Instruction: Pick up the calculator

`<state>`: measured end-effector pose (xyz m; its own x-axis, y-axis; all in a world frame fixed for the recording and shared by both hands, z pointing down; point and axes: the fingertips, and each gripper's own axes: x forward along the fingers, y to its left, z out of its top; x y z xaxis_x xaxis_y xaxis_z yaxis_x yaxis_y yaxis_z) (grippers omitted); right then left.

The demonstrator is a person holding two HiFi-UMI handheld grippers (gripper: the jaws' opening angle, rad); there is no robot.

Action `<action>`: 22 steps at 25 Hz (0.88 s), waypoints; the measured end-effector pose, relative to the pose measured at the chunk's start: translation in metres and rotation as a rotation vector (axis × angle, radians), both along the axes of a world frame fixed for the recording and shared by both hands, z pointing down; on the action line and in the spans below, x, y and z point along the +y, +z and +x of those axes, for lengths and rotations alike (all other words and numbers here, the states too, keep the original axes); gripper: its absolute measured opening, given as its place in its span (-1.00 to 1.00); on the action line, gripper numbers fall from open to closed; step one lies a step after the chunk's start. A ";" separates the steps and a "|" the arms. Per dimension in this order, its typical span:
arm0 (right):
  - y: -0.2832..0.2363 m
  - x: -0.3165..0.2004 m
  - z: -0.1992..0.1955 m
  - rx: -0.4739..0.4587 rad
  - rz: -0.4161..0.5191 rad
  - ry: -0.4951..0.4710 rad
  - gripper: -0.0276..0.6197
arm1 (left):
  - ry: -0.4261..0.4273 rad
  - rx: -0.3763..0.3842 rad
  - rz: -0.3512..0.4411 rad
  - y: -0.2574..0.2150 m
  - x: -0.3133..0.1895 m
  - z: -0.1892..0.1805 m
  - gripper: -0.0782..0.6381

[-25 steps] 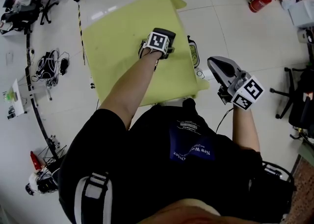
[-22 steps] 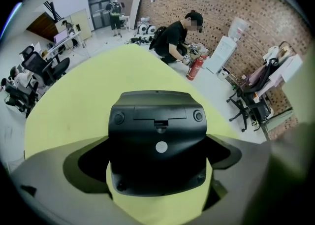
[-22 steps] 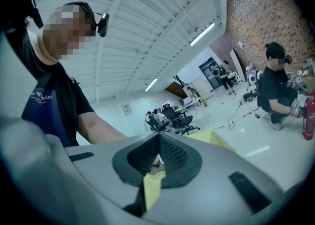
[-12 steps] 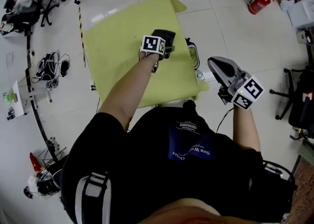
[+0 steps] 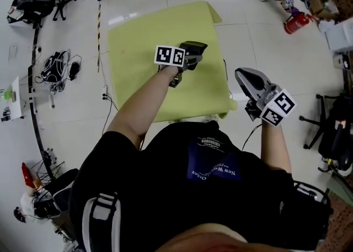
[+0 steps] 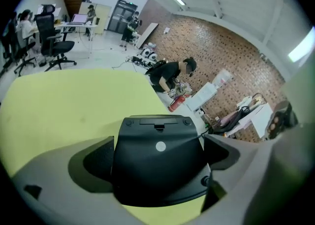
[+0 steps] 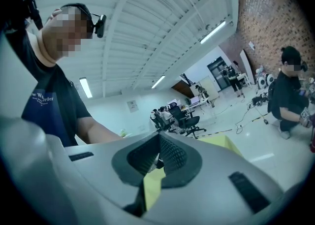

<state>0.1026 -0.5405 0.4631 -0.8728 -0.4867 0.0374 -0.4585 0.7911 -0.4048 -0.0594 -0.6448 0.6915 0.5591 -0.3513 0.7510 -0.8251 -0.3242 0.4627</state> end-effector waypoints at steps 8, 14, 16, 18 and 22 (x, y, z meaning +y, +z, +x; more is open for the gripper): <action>-0.027 0.008 -0.043 0.016 0.042 -0.066 -0.96 | -0.051 0.410 0.180 -0.102 0.025 -0.028 0.82; -0.064 0.008 -0.075 0.008 0.084 -0.113 -0.96 | -0.054 0.651 0.444 -0.223 0.054 -0.078 0.82; -0.080 0.009 -0.089 0.004 0.104 -0.133 -0.96 | -0.060 0.701 0.514 -0.257 0.070 -0.100 0.82; -0.093 0.012 -0.105 0.000 0.123 -0.158 -0.96 | -0.060 0.720 0.581 -0.284 0.089 -0.123 0.82; -0.115 0.021 -0.141 -0.006 0.156 -0.214 -0.96 | -0.048 0.714 0.697 -0.327 0.131 -0.160 0.82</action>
<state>-0.0383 -0.5199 0.3479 -0.9565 -0.2904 -0.0294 -0.2718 0.9228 -0.2730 -0.2195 -0.5141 0.3643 0.7729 -0.6194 -0.1375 -0.4472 -0.6856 0.5744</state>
